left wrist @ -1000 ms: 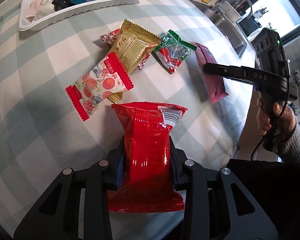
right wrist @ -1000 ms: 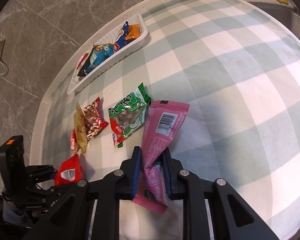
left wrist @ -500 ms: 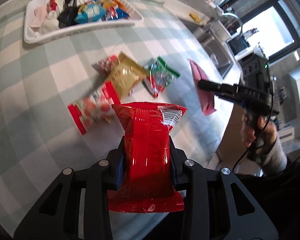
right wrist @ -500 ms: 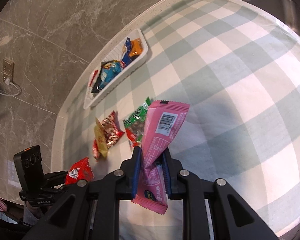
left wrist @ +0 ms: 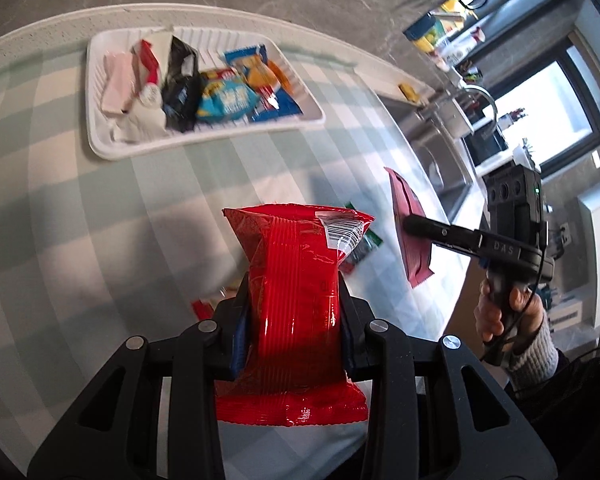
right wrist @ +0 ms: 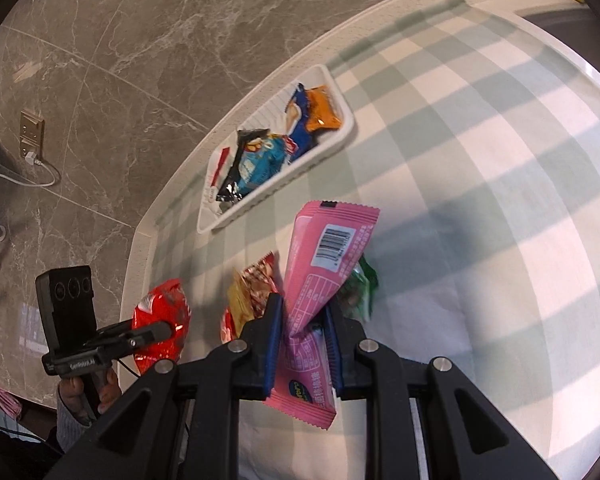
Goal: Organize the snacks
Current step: 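Carry the red bag with the left tool while the right tool carries the pink bar to the tray, then drop the red bag into the tray with the left tool while the right tool drops the pink bar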
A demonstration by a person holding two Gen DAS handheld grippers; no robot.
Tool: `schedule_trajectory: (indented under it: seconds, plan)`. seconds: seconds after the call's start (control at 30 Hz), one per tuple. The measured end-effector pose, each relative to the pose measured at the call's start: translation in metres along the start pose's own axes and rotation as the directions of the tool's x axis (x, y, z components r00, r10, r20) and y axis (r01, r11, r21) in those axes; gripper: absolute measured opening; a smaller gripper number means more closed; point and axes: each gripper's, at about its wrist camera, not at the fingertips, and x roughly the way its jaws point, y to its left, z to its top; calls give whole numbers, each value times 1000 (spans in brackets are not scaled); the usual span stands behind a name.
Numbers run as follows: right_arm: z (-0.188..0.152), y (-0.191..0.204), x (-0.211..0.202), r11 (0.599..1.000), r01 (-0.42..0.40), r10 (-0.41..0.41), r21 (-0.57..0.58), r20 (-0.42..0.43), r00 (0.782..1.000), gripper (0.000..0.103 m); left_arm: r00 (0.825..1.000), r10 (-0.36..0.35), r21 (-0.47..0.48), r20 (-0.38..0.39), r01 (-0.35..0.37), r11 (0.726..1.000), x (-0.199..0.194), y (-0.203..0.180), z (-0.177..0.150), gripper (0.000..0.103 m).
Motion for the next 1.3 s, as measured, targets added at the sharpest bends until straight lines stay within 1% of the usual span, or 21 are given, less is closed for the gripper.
schedule_trajectory:
  seconds: [0.33,0.7,1.0,1.3]
  plan:
    - [40,13,21,999,-23,22,-42,-25,999,22,997,26,-67,75,-21,998,-12,34,44,32]
    - [96,32,55,994,-40,34,-107,-56,998,22,987,55,-186,149,-26,982,-15,85,106,32]
    - [147,48,91,985,-45,32,-168,-82,996,22,982,95,-232,163,-55,971,0,117,148,32]
    - [183,51,126,976,-26,2,-217,-112,994,22,978,125,-260,169,-79,962,12,138,174,32]
